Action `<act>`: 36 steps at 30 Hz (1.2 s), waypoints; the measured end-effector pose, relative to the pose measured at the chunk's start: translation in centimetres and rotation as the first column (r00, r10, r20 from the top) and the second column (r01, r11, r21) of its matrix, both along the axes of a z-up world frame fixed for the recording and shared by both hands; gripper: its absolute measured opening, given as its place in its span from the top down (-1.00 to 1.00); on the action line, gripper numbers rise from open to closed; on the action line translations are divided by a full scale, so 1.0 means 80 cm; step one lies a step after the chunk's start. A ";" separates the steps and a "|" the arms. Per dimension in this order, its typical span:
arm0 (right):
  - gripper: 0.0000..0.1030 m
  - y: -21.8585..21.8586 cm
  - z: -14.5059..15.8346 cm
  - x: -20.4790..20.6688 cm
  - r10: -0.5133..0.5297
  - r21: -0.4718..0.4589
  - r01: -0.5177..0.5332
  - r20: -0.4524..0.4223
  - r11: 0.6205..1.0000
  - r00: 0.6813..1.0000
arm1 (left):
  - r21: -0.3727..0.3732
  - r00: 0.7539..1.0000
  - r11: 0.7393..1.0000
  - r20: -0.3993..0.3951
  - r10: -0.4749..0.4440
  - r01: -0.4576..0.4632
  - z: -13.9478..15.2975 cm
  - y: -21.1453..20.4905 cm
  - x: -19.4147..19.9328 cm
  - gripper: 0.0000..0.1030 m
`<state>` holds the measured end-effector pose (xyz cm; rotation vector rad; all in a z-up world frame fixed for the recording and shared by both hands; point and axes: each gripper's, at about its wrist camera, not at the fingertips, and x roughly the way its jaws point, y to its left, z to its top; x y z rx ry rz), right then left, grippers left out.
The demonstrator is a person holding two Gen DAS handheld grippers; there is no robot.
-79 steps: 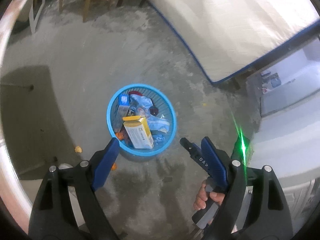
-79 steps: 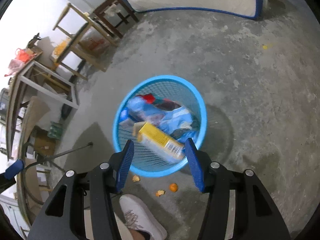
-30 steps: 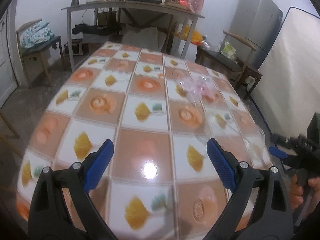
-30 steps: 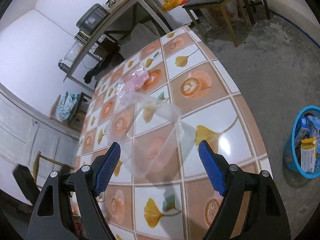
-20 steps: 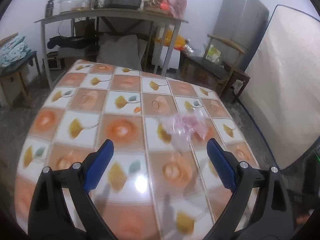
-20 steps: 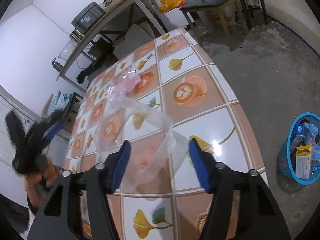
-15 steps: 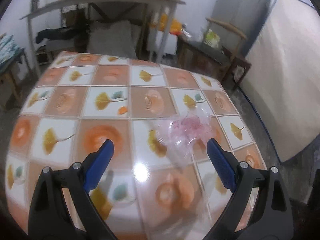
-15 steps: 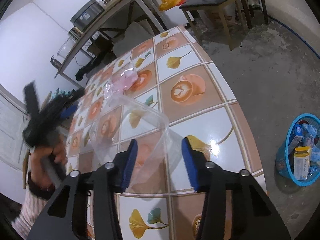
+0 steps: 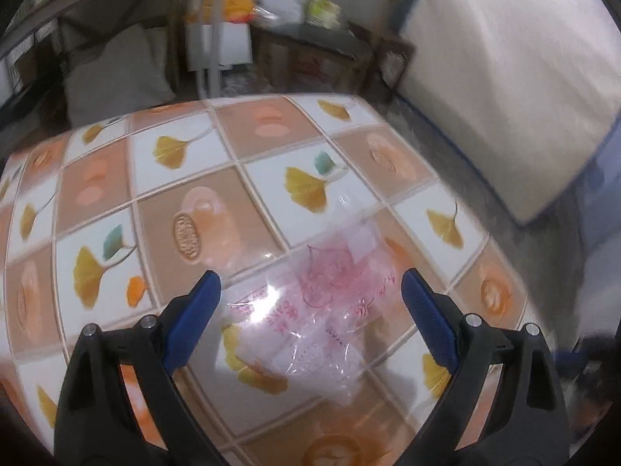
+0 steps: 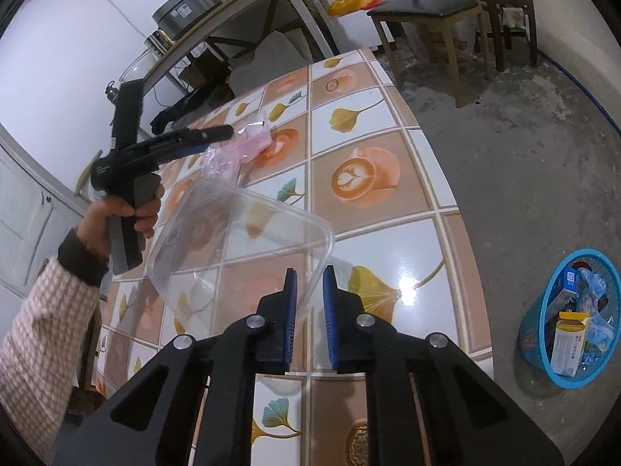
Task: Collect trash
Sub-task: 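Grasp the clear container rim with the right tool while the left tool grasps the pink-printed bag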
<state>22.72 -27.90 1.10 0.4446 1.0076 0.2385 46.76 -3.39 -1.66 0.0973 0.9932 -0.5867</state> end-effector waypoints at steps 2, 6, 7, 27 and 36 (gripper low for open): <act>0.74 0.001 0.001 0.000 0.007 -0.005 -0.007 0.002 1.000 1.000 | 0.078 0.999 0.995 -0.004 -0.053 0.054 -0.011 -0.013 0.000 -0.75; 0.74 0.003 0.002 -0.001 0.013 -0.015 -0.013 0.007 1.000 1.000 | 0.144 0.997 0.986 -0.009 -0.083 0.083 -0.027 -0.020 -0.005 -0.61; 0.74 0.004 0.003 -0.001 0.014 -0.017 -0.014 0.008 1.000 1.000 | 0.135 0.996 0.987 -0.007 -0.085 0.085 -0.029 -0.019 -0.006 -0.55; 0.89 -0.007 0.015 -0.035 0.002 -0.026 -0.001 0.039 1.000 0.999 | 0.122 0.994 0.989 -0.068 0.087 -0.078 -0.015 0.043 -0.088 0.68; 0.89 -0.009 0.019 -0.062 0.005 -0.069 -0.001 0.054 0.998 0.999 | 0.009 0.934 0.961 -0.232 0.271 -0.277 -0.010 0.148 -0.281 0.60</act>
